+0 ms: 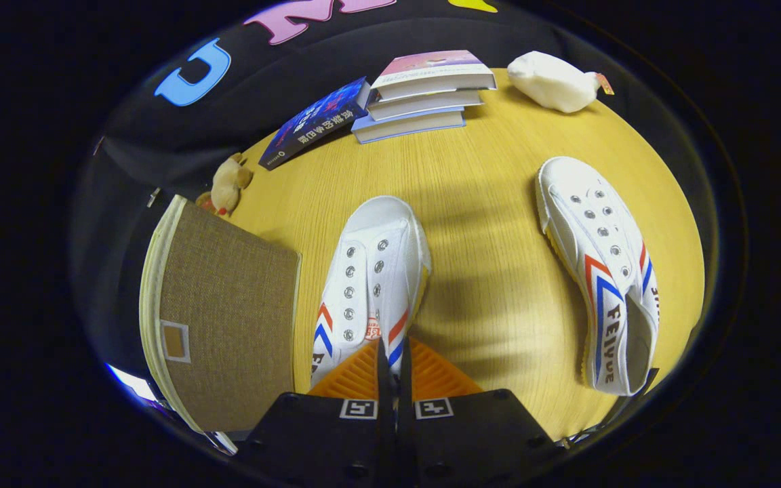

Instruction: Open the storage box then place both shoes into the box .Put the left shoe in first, then the right shoe, with the right side of both shoes facing outward in a uniform manner.

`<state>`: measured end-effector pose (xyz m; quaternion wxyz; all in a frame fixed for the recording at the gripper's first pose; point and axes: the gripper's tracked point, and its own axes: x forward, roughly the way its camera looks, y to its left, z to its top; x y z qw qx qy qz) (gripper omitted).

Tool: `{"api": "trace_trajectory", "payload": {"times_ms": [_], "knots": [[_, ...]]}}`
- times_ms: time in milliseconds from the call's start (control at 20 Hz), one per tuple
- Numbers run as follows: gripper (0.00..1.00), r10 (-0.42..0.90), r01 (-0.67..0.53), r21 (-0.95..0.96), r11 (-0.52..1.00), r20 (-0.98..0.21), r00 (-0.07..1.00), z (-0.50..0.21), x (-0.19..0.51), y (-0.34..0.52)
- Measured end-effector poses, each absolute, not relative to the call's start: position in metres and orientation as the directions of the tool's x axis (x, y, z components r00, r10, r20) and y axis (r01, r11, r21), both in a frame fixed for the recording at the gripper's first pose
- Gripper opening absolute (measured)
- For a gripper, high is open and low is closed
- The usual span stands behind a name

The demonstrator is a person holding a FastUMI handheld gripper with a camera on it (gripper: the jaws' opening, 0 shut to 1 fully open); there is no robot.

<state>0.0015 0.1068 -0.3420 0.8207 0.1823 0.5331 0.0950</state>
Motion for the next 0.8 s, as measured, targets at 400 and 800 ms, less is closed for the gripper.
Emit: {"api": "trace_trajectory", "payload": {"times_ms": [400, 800], "knots": [[0.05, 0.285, 0.078, 0.394, 0.916, -0.775, 0.564, -0.224, -0.005, 0.09], [0.05, 0.39, 0.028, 0.544, 0.838, -0.636, 0.666, -0.107, -0.018, 0.185]]}}
